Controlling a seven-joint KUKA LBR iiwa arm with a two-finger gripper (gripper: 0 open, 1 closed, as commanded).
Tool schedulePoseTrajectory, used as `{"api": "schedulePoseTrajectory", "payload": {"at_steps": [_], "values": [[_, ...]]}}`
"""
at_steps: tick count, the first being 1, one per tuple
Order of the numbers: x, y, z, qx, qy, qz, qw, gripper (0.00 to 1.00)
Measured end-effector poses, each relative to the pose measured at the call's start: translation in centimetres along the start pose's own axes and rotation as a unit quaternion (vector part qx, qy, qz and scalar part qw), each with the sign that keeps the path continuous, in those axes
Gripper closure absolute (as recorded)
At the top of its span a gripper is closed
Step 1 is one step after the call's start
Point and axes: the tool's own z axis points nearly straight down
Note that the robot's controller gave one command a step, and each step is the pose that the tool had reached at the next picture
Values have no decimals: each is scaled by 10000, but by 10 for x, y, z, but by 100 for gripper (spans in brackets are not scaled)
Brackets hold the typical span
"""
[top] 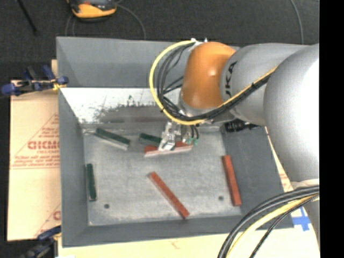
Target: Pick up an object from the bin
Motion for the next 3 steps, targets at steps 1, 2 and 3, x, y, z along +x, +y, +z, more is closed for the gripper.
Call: {"api": "schedulePoseTrajectory", "payload": {"at_steps": [1,2,3], "values": [[-24,13,10,11,42,-36,10000,100],[-26,13,9,11,32,-38,10000,100],[-1,8,14,12,46,-822,9966,100]]}}
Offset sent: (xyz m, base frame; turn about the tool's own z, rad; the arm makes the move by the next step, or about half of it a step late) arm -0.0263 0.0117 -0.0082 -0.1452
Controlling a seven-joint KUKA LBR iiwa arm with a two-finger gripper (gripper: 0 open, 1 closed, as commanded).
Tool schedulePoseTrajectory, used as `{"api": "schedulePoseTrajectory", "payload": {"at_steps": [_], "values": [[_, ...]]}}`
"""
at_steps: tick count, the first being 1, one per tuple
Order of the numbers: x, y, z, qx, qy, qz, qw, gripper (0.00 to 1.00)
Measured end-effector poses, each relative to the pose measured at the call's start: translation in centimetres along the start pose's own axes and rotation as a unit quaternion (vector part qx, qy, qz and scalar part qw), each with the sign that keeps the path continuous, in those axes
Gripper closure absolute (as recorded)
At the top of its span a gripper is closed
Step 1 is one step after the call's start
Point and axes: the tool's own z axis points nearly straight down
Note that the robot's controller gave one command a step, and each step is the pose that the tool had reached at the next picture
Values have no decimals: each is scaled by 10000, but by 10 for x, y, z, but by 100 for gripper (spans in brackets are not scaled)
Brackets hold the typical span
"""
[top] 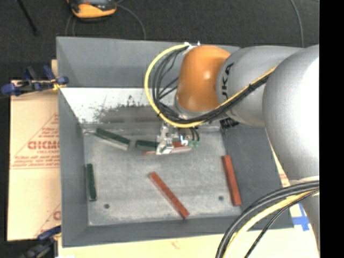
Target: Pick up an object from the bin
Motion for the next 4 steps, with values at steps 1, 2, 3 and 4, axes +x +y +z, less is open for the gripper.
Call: {"api": "schedulePoseTrajectory", "payload": {"at_steps": [1,2,3,4], "values": [[-6,-8,0,2,-3,-74,10000,100],[2,-12,-20,-9,4,100,9999,100],[-14,3,-69,-5,-2,52,10000,100],[5,-26,-111,-8,16,111,9999,100]]}}
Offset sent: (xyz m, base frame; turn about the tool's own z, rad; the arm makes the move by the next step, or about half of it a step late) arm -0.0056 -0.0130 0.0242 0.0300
